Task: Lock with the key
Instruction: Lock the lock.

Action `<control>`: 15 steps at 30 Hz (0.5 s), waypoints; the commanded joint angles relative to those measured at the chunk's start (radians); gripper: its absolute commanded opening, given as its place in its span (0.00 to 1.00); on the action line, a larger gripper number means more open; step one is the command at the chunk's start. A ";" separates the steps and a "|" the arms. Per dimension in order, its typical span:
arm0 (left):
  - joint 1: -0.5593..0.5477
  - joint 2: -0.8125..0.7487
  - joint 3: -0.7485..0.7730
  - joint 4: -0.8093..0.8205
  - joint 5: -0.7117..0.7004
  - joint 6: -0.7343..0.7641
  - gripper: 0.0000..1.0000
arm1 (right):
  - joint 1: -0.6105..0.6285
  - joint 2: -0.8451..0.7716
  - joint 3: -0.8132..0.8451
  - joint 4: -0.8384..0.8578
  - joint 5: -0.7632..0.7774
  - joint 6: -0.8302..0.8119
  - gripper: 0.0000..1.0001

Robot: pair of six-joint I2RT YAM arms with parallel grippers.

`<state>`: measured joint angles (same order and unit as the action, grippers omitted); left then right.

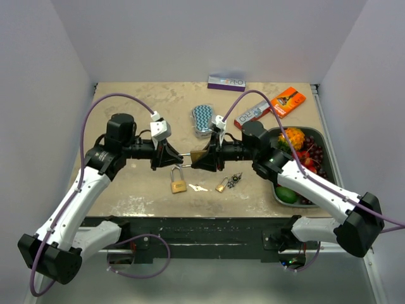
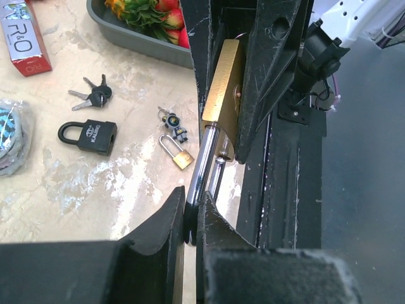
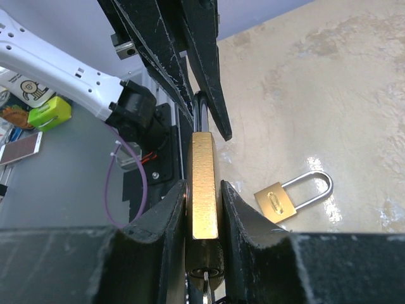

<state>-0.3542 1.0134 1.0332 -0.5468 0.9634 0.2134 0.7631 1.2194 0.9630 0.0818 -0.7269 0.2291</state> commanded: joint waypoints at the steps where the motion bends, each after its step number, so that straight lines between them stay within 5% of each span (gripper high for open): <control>1: 0.041 0.005 0.022 0.090 -0.051 -0.031 0.00 | -0.001 -0.023 0.046 0.017 -0.069 0.024 0.00; 10: 0.040 0.079 0.087 0.037 0.187 -0.121 0.00 | -0.001 -0.031 0.039 -0.057 -0.040 -0.163 0.00; 15: 0.005 0.038 0.048 0.180 0.135 -0.261 0.00 | -0.001 -0.001 0.034 -0.007 -0.111 -0.116 0.00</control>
<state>-0.3347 1.0977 1.0550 -0.5770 1.0981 0.1108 0.7536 1.2182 0.9668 0.0315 -0.7452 0.1081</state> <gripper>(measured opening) 0.094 0.252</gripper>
